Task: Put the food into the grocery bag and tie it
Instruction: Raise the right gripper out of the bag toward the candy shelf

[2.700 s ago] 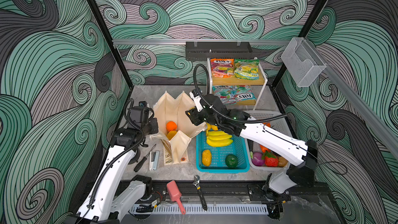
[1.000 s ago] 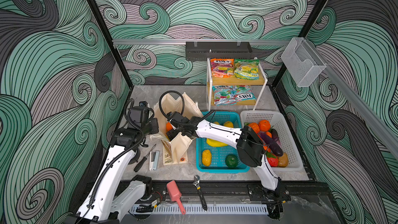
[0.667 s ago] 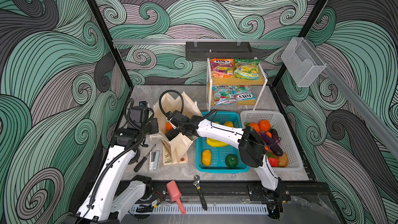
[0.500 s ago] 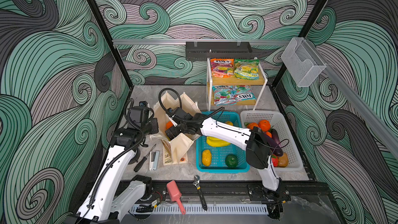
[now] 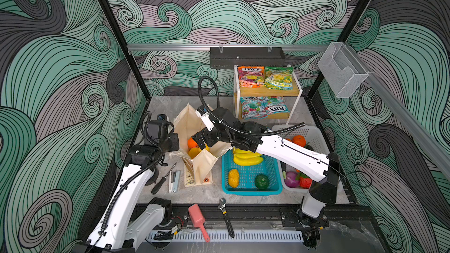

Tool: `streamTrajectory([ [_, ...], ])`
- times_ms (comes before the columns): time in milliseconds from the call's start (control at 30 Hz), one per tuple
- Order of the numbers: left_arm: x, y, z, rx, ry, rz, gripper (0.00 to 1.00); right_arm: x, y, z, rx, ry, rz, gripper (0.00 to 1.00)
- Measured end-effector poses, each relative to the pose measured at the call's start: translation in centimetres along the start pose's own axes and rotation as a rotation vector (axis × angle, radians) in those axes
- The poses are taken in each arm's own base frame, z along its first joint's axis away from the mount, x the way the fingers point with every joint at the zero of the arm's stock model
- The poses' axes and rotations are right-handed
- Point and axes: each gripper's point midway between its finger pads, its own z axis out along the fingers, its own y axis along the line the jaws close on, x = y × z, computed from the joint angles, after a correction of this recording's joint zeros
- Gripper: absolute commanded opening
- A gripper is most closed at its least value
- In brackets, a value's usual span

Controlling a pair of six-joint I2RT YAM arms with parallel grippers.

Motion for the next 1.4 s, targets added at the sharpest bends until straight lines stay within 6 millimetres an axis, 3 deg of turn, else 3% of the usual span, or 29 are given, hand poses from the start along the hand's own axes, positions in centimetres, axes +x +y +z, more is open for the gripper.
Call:
streamTrajectory([
  [233, 0.0, 0.0, 0.0, 0.0, 0.0, 0.0, 0.0, -1.3, -2.5, -4.6, 0.028, -0.082, 0.03, 1.0],
  [467, 0.0, 0.0, 0.0, 0.001, -0.001, 0.0, 0.0, -4.3, -8.9, -11.5, 0.113, -0.243, 0.131, 1.0],
  [600, 0.0, 0.0, 0.0, 0.001, -0.001, 0.0, 0.0, -5.0, -12.5, -14.2, 0.171, -0.3, 0.189, 0.99],
  [700, 0.0, 0.0, 0.0, 0.002, 0.0, 0.0, 0.0, -5.0, -14.2, -15.1, 0.179, -0.311, 0.233, 0.97],
  [800, 0.0, 0.0, 0.0, 0.002, 0.0, 0.0, 0.0, -3.6, -14.7, -14.0, 0.155, -0.269, 0.271, 0.93],
  [900, 0.0, 0.0, 0.0, 0.002, -0.001, -0.001, 0.0, -0.1, -13.8, -10.5, 0.088, -0.151, 0.306, 0.89],
  [1000, 0.0, 0.0, 0.0, 0.002, -0.001, -0.001, 0.0, 4.8, -12.6, -5.9, 0.033, 0.015, 0.341, 0.87],
  [1100, 0.0, 0.0, 0.0, 0.002, -0.001, -0.001, 0.0, 8.8, -11.3, -2.8, 0.004, 0.141, 0.352, 0.83],
  [1233, 0.0, -0.1, -0.1, 0.005, -0.001, -0.007, 0.0, 11.5, -9.2, -0.9, -0.052, 0.228, 0.37, 0.53],
  [1333, 0.0, -0.3, -0.1, 0.017, 0.001, -0.021, 0.0, 11.9, -8.7, 0.0, -0.076, 0.244, 0.388, 0.15],
  [1400, -0.4, -0.3, -0.5, 0.016, 0.003, -0.031, 0.0, 11.8, -8.8, 0.0, -0.07, 0.238, 0.395, 0.07],
])
